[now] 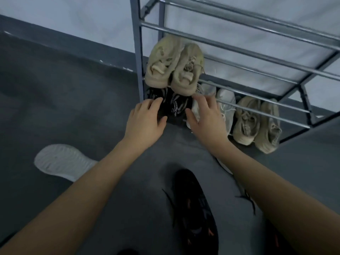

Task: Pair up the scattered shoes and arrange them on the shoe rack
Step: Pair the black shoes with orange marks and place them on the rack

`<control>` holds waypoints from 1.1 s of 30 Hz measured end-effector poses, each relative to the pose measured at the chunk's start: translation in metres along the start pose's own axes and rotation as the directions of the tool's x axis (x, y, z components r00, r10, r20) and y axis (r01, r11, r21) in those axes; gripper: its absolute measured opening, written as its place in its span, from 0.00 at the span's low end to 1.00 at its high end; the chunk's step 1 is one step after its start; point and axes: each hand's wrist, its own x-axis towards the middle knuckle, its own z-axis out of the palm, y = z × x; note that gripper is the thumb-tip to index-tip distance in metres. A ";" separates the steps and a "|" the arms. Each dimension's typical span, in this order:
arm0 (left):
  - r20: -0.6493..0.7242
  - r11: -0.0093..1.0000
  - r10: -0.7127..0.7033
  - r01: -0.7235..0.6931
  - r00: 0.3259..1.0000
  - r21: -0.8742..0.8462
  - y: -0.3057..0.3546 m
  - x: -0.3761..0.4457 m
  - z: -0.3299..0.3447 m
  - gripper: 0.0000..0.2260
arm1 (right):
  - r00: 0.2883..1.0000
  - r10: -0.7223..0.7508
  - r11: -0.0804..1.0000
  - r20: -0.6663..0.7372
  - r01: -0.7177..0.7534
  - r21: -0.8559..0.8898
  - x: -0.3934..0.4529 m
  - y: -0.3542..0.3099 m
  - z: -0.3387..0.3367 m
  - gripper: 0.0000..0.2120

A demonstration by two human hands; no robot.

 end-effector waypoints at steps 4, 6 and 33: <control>0.167 0.996 -0.043 0.056 0.985 -0.071 0.021 -0.050 0.022 0.23 | 0.986 0.044 0.999 0.163 -0.048 0.020 -0.060 0.026 -0.008 0.17; 0.270 0.994 -0.059 0.081 0.961 -0.071 0.027 -0.074 0.039 0.23 | 0.961 0.102 0.995 0.257 -0.104 -0.008 -0.088 0.043 -0.005 0.18; 0.278 0.776 0.592 -0.628 0.757 0.058 0.054 -0.098 0.129 0.10 | 0.965 0.127 0.991 0.228 -0.113 -0.077 -0.193 0.107 -0.007 0.08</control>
